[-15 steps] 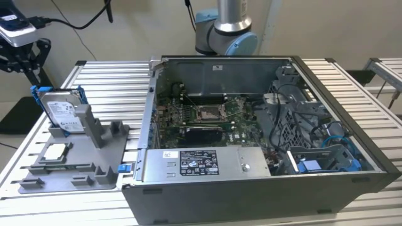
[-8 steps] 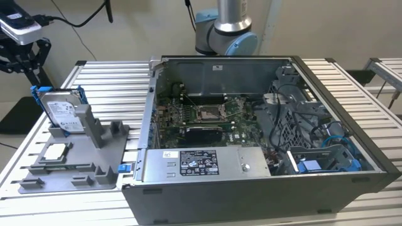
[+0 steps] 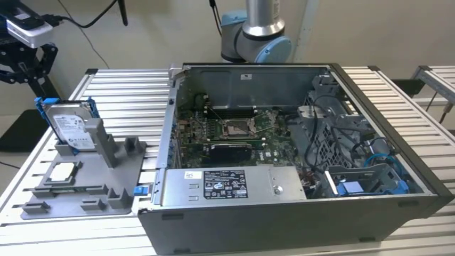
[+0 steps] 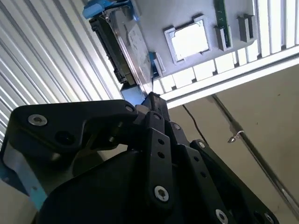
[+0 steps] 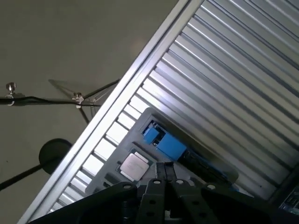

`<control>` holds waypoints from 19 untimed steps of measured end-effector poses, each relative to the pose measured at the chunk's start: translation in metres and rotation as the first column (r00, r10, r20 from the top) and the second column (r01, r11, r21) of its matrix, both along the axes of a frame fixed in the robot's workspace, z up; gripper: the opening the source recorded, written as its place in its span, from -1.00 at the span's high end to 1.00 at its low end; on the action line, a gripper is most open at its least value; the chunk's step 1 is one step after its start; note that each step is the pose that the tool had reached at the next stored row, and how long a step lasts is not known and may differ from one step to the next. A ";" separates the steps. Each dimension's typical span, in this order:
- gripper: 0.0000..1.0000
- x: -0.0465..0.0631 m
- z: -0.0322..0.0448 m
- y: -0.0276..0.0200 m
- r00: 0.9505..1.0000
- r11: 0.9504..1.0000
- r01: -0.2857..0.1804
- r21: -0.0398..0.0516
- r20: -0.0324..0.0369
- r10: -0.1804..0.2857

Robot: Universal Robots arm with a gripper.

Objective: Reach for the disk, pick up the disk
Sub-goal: 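Pick up the disk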

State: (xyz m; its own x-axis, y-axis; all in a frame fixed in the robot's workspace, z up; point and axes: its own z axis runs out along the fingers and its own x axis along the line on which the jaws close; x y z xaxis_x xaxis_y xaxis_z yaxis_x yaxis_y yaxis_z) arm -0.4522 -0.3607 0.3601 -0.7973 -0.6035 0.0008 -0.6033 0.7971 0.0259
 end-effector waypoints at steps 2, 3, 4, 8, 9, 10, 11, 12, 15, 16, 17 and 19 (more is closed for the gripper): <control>1.00 0.000 0.0001 0.0000 0.999 0.999 -0.037 0.000 0.003 0.037; 1.00 0.000 0.0000 0.0000 0.998 0.998 -0.055 0.000 0.004 0.055; 1.00 0.000 0.0000 0.0000 0.997 0.997 -0.073 0.000 0.005 0.073; 1.00 0.000 -0.0001 0.0000 0.989 0.989 -0.145 -0.001 0.008 0.145; 1.00 0.000 -0.0001 0.0000 0.987 0.987 -0.162 -0.001 0.009 0.162; 1.00 0.000 -0.0001 0.0000 0.984 0.984 -0.178 -0.001 0.010 0.178; 1.00 0.000 -0.0002 0.0000 0.981 0.981 -0.193 -0.001 0.012 0.193; 1.00 0.000 -0.0002 0.0000 0.978 0.978 -0.207 -0.002 0.013 0.207; 1.00 0.000 -0.0002 0.0001 0.970 0.970 -0.243 -0.003 0.017 0.243; 1.00 0.000 -0.0003 0.0001 0.967 0.967 -0.255 -0.003 0.018 0.255; 1.00 0.000 -0.0003 0.0001 0.964 0.964 -0.267 -0.003 0.019 0.267; 1.00 0.000 -0.0003 0.0001 0.955 0.955 -0.296 -0.003 0.020 0.296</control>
State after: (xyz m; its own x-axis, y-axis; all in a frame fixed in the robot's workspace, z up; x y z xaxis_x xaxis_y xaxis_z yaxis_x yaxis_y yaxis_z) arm -0.4522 -0.3606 0.3598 -0.5824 -0.8128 -0.0130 -0.8129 0.5823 0.0113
